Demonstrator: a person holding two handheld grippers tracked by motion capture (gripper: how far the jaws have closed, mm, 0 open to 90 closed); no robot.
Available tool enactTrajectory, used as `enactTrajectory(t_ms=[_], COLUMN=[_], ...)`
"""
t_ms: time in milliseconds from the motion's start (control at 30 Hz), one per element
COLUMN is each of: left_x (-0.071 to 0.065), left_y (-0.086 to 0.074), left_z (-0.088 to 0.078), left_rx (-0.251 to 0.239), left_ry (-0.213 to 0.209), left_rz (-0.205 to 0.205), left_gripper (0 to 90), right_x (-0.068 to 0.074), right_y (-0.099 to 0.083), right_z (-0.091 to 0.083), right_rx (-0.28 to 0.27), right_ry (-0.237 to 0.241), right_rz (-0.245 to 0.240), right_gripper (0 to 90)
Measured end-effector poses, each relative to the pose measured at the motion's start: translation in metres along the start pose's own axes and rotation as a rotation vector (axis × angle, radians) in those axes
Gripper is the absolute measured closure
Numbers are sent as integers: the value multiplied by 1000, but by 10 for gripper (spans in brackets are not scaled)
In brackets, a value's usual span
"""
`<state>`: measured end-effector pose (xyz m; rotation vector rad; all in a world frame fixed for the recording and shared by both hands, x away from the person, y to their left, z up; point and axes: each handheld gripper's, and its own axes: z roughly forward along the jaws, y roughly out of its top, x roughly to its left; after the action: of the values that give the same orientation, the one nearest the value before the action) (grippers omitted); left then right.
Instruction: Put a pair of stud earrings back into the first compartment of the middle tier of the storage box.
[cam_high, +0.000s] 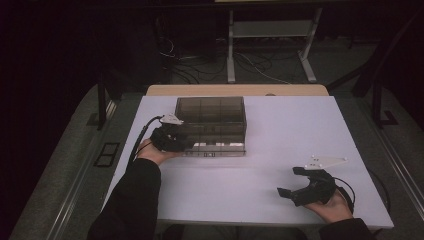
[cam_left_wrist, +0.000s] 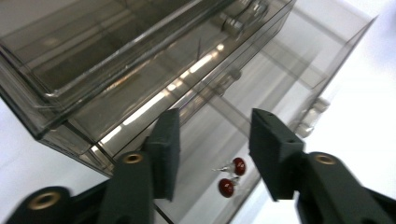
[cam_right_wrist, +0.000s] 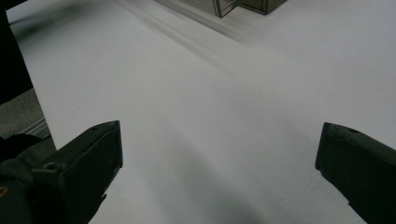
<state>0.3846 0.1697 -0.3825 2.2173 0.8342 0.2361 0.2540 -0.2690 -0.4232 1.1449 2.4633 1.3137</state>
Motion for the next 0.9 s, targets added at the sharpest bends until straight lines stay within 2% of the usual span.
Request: enactTrajectory(t_ms=[200, 300, 433, 533, 600, 700, 800, 900], left_x=[-7, -9, -11, -13, -15, -20, -26, -30], left_y=[-2, -3, -7, -9, -11, -15, -19, -25], left_z=[-10, -14, -22, -27, -31, -35, -35, -35], left_rx=[-21, -29, -75, -100, -121, -144, -151, -162], left_ry=[-14, -20, -37, -37, -52, -59, -50, -51], left_rz=[13, -1, -32, -49, -64, -69, -74, -76], left_gripper=[368, 309, 211, 170, 139, 111, 34, 0], right_x=[0, 0, 0, 0, 0, 1, 0, 0], right_y=[0, 0, 0, 0, 0, 0, 0, 0], right_z=[-1, -1, -2, -2, -2, -2, -2, -2], right_rx=[-4, -8, -9, -10, -10, -12, -11, -12], right_ry=[1, -1, -1, -2, -2, -2, -2, -2], right_rz=[3, 0, 3, 4, 3, 2, 3, 3], right_gripper=[3, 3, 3, 3, 3, 3, 3, 2])
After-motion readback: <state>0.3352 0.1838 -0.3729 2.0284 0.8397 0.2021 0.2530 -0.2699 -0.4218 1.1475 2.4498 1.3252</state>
